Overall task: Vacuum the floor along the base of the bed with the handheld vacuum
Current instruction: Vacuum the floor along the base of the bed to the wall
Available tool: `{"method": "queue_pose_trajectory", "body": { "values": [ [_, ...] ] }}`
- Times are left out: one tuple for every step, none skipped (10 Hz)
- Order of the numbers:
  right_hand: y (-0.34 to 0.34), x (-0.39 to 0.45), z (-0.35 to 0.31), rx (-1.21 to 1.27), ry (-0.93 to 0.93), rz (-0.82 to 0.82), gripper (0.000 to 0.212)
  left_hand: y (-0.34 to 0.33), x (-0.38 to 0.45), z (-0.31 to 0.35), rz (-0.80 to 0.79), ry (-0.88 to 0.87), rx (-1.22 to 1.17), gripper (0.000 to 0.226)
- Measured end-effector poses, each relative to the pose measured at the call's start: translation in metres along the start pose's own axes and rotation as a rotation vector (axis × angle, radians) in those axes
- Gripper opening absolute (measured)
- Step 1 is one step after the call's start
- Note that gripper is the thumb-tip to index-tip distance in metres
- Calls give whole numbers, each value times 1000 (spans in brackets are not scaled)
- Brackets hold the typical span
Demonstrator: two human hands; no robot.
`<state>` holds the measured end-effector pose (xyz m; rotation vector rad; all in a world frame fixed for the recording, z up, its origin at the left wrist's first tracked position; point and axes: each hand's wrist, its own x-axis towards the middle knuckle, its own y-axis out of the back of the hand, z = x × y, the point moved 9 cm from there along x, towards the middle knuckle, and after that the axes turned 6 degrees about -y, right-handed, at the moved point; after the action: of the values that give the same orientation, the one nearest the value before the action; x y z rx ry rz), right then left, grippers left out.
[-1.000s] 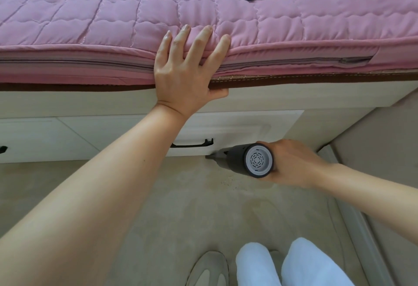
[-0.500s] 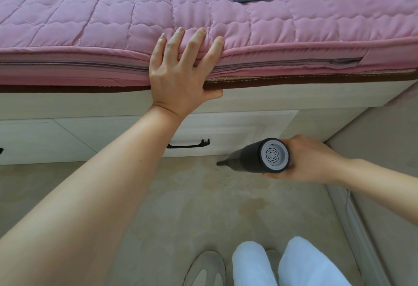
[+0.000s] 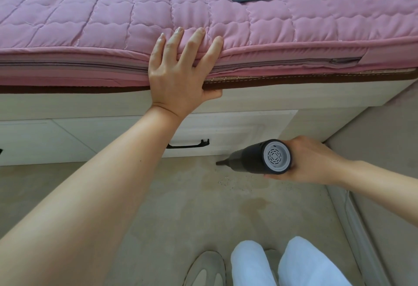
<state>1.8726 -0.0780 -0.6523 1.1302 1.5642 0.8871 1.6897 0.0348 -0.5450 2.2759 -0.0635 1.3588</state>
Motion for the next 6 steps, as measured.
{"method": "queue_pose_trajectory", "body": {
  "values": [
    [1,-2,4,-30,-21,-10,42,0,0,1,-4,3,-1,91],
    [-1,-2,2,-28,-8,-9,44,0,0,1,-7,2,5,92],
    [-4,-1,-2,-15,4,15,51,0,0,1,-8,1,4,92],
    [-7,0,-7,1,21,24,54,0,0,0,-7,0,6,93],
    [-10,0,-7,20,29,-9,56,0,-1,0,-6,2,7,93],
    [-10,-3,-5,33,30,-35,53,-1,-1,0,-7,3,10,93]
  ]
}}
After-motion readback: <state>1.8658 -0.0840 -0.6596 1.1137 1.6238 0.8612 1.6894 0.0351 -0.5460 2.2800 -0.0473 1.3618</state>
